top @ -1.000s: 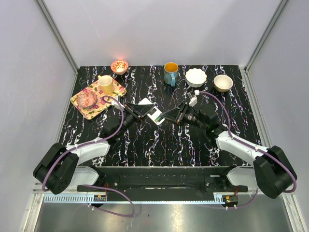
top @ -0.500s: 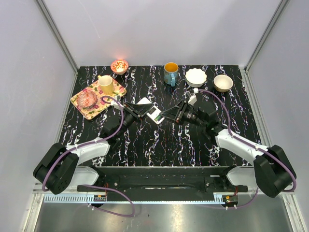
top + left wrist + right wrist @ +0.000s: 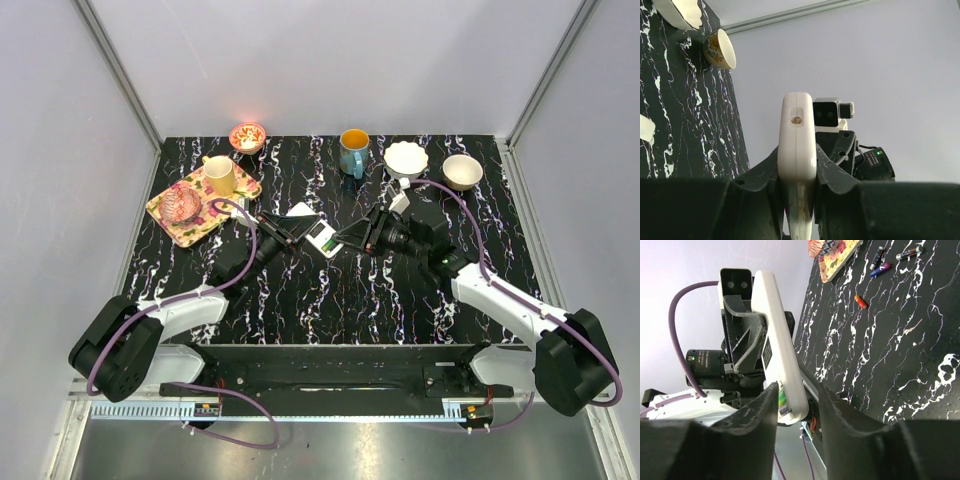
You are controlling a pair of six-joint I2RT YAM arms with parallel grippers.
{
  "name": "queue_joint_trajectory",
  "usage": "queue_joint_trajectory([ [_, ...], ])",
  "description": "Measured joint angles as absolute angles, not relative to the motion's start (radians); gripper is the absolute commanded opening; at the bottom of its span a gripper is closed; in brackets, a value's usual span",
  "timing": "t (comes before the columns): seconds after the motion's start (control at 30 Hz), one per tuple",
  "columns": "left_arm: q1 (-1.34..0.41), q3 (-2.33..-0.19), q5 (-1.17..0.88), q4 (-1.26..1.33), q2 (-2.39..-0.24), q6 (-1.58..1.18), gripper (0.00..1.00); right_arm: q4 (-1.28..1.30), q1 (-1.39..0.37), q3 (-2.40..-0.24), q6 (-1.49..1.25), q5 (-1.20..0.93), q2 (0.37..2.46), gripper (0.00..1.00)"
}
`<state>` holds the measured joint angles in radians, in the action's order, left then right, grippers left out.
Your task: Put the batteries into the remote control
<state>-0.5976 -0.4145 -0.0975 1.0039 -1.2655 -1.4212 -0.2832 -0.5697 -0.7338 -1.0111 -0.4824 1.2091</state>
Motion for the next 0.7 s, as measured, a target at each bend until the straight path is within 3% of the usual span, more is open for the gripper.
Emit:
queue_joint_trajectory([
  [0.03,-0.598,-0.414,-0.097,1.004,-1.266,-1.419,0.0,-0.281,-0.57,-0.734,-1.013,-0.48,1.209,0.63],
  [0.17,-0.598,-0.414,-0.097,1.004,-1.266,-1.417,0.0,-0.278,-0.569,-0.734,-1.031,-0.47,1.203,0.8],
  [0.47,-0.596,-0.4,-0.118,1.007,-1.266,-1.411,0.0,-0.185,-0.531,-0.75,-0.981,-0.449,1.116,0.8],
  [0.7,-0.519,-0.362,-0.29,1.076,-1.312,-1.422,0.0,0.157,-0.522,-0.825,-0.712,-0.2,1.005,0.8],
])
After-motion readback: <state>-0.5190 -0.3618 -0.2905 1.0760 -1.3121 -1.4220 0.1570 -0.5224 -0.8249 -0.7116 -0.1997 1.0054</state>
